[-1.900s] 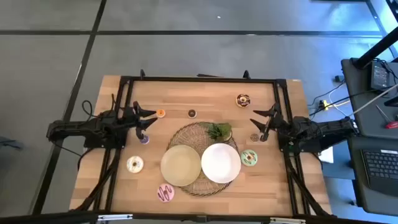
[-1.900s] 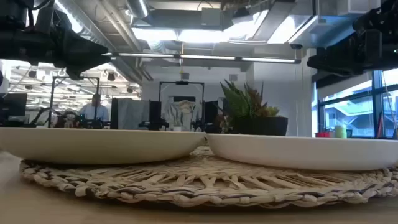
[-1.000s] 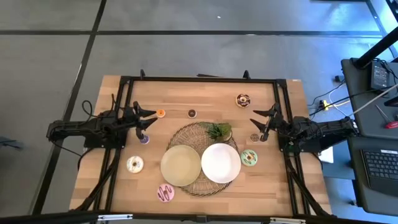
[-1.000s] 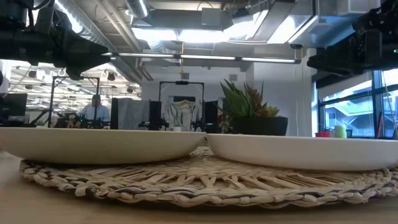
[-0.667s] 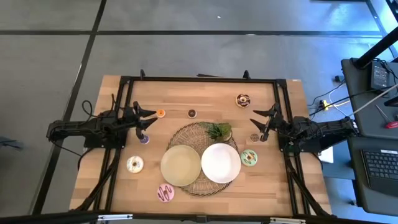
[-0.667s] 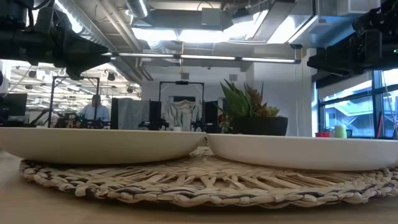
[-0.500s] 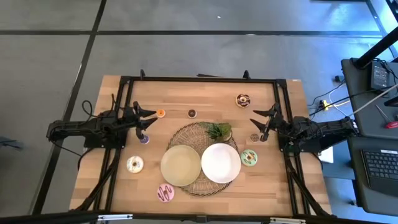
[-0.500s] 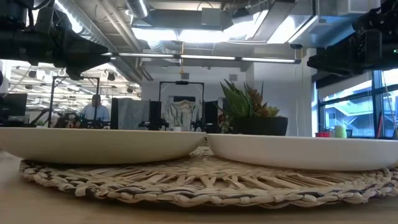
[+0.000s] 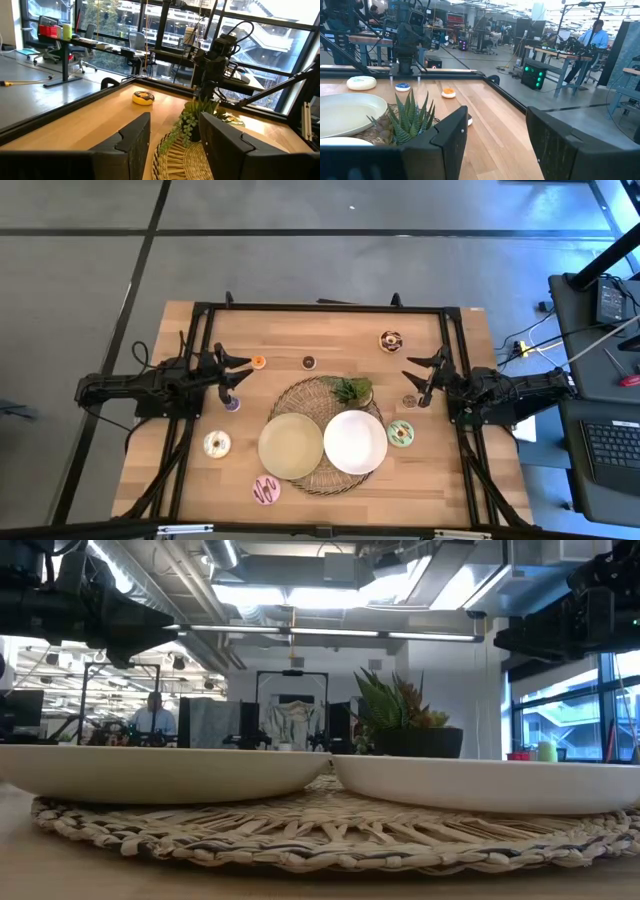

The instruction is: Pick & Place donuts

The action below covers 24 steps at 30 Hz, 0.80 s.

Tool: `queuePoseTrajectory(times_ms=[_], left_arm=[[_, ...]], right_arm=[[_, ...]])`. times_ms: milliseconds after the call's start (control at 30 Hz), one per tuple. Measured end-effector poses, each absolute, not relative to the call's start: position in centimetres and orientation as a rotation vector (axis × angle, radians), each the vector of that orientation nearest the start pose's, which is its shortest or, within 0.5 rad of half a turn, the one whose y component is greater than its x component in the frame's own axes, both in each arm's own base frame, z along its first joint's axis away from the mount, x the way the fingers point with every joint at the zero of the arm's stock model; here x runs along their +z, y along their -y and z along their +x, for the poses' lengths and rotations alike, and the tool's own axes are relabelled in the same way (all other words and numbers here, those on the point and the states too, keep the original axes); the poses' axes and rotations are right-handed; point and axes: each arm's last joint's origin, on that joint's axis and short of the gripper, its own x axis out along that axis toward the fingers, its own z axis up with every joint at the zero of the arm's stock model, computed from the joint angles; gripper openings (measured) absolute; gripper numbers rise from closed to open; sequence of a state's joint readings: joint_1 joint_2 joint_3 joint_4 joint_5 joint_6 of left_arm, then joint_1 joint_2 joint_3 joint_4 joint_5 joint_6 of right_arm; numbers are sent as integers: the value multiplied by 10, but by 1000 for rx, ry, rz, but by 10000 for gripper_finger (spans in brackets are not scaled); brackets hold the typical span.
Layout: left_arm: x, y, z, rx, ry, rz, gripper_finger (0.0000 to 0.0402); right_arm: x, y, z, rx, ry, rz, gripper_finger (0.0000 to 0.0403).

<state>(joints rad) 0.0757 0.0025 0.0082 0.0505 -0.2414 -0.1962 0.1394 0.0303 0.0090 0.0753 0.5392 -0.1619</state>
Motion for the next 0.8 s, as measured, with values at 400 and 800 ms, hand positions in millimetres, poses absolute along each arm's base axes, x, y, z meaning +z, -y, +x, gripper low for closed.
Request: queuePoseTrajectory(times_ms=[400,800], left_arm=[[171,-14,96,311,87,-199,164],[171,-14,96,311,87,-199,166]], right_arm=[[171,2,96,-403,18,-142,202],[172,2,96,-403,23,-138,202]])
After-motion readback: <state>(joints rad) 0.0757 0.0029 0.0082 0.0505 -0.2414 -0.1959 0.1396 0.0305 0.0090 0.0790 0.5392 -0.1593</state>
